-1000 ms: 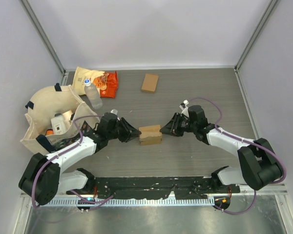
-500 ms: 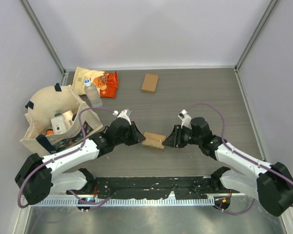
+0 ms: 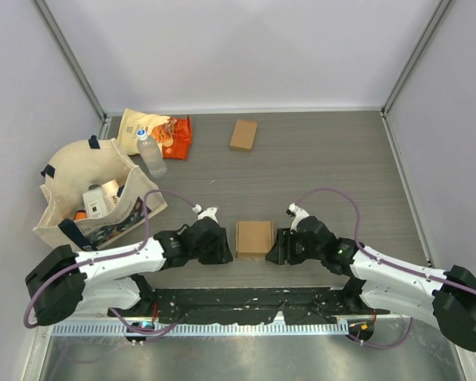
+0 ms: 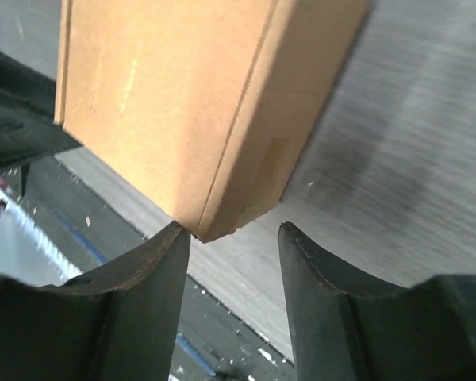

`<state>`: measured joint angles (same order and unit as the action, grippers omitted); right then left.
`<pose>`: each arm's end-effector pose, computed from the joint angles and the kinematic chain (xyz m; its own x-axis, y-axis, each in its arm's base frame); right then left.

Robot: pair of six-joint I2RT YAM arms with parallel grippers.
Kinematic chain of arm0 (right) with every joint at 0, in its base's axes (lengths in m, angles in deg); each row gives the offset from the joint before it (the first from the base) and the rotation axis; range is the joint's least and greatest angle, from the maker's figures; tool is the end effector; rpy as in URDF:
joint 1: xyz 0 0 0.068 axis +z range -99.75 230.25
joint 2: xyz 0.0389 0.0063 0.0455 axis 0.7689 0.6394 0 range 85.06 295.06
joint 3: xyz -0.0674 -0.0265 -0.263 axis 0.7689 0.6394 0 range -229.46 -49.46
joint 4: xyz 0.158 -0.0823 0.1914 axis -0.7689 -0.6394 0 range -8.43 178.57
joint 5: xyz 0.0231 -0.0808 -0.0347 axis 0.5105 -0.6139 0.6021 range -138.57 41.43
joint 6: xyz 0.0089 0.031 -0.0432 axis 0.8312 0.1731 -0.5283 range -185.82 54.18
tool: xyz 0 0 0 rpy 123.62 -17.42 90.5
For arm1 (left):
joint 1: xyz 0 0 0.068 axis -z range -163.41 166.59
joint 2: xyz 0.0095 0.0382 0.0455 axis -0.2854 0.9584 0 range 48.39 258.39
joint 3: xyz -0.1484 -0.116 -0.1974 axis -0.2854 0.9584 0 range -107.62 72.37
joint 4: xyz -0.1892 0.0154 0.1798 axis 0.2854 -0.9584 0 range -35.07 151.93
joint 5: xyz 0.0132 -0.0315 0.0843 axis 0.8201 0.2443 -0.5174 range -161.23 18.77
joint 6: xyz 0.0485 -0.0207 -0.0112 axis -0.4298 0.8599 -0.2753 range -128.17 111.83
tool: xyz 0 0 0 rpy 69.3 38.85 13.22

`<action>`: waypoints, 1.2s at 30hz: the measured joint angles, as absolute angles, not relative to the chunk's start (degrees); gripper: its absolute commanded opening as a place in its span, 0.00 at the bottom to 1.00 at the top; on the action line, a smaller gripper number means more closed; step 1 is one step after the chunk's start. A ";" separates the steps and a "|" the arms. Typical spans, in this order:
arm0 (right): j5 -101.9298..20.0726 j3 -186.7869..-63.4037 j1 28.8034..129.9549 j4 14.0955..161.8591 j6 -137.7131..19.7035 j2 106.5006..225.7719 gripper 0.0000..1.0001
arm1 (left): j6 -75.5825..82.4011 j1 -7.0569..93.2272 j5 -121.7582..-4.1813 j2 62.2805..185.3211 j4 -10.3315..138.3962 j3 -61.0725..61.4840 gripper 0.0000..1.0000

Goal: Fold the paper box

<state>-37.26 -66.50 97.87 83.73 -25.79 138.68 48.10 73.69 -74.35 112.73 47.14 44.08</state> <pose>0.1145 0.1360 0.1561 -0.8711 -0.0190 -0.4907 -0.3437 0.7373 0.5816 0.1146 -0.1739 0.1709 -0.9155 -0.1134 -0.3859 0.1052 0.8585 -0.5019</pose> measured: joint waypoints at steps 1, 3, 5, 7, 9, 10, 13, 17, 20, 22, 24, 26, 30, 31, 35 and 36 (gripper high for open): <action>-38.94 -66.78 97.71 83.32 -25.53 138.68 0.56 | 47.84 73.69 -74.54 113.82 46.60 43.38 0.46; -41.28 -67.88 96.91 82.73 -25.37 139.67 0.56 | 46.79 73.58 -74.76 117.95 45.61 40.06 0.47; -41.39 -69.27 95.46 82.77 -25.35 141.46 0.60 | 45.54 73.58 -74.50 121.82 45.24 36.10 0.55; -40.87 -70.35 94.09 82.86 -25.46 142.46 0.64 | 44.41 73.56 -73.08 123.24 46.09 33.68 0.65; -39.90 -70.72 93.32 82.62 -25.90 142.03 0.68 | 43.42 73.56 -71.07 122.17 46.77 33.41 0.75; -39.36 -70.83 93.23 82.18 -26.18 141.54 0.69 | 42.83 73.58 -70.00 120.93 46.55 33.66 0.78; -36.93 -71.26 91.79 79.34 -26.75 138.68 0.73 | 41.06 73.53 -68.20 115.64 43.03 33.63 0.92; -32.36 -73.43 84.12 77.26 -26.68 136.95 0.73 | 39.53 71.50 -66.65 114.15 36.43 28.82 0.88; -28.73 -75.66 76.51 78.07 -27.03 140.34 0.68 | 40.30 66.95 -65.62 119.05 35.08 23.25 0.77; -26.68 -76.55 74.20 79.21 -27.43 144.12 0.62 | 41.59 63.87 -64.05 123.24 37.00 22.14 0.73; -24.12 -76.95 73.80 81.02 -27.49 148.39 0.59 | 42.94 61.64 -62.50 127.03 39.06 22.42 0.70; -21.76 -76.95 73.80 82.53 -26.97 151.07 0.56 | 44.21 60.79 -60.68 131.00 40.76 22.68 0.67; -19.71 -76.95 73.80 86.22 -25.66 153.02 0.45 | 45.48 60.81 -57.78 136.23 44.21 22.68 0.56; -19.73 -76.90 73.80 87.16 -24.89 153.30 0.44 | 45.85 60.81 -57.21 136.84 45.04 22.68 0.55; -21.76 -76.60 73.17 92.43 -19.82 155.99 0.45 | 46.40 60.35 -54.76 140.82 46.64 19.78 0.55; -22.66 -76.73 72.86 93.63 -18.79 157.11 0.45 | 46.59 60.03 -54.50 142.17 46.57 18.44 0.55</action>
